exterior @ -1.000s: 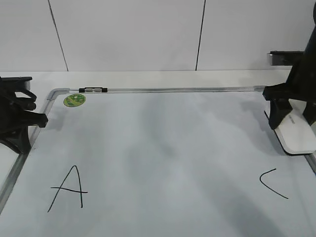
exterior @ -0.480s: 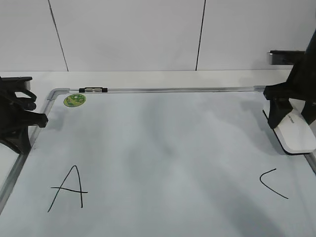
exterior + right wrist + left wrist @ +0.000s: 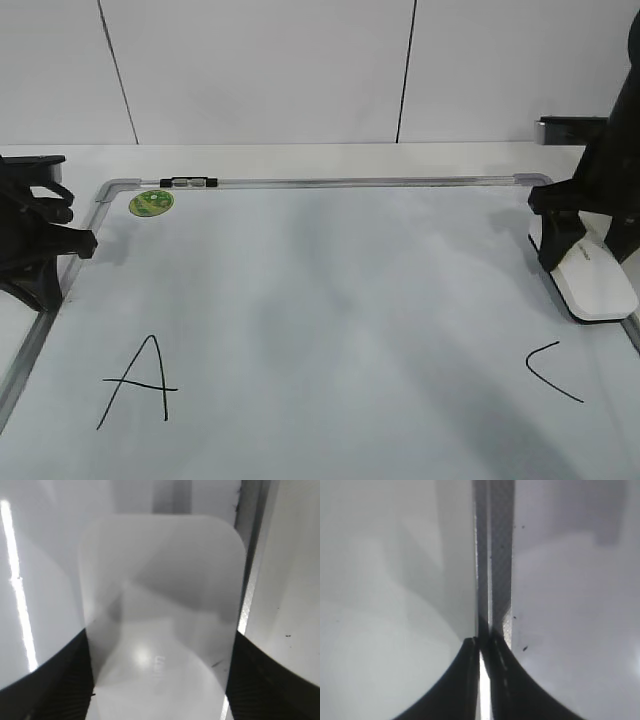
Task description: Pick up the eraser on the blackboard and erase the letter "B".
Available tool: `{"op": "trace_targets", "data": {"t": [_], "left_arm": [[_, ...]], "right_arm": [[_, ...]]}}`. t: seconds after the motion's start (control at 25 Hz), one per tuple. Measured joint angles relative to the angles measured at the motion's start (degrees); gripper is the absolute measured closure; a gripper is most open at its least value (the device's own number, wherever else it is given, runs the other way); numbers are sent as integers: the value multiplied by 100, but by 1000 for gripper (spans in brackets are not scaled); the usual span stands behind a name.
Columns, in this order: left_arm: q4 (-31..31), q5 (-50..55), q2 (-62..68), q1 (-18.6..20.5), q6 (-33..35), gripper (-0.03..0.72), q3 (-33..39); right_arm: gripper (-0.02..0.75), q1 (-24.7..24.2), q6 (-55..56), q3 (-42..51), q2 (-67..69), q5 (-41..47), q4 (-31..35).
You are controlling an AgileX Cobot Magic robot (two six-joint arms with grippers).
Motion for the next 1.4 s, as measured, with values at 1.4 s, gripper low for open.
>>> {"op": "trace_targets", "data": {"t": [1.4], "left_arm": [[0,0,0,0,0,657,0]], "right_arm": [[139,0,0,0,248,-94,59]]}}
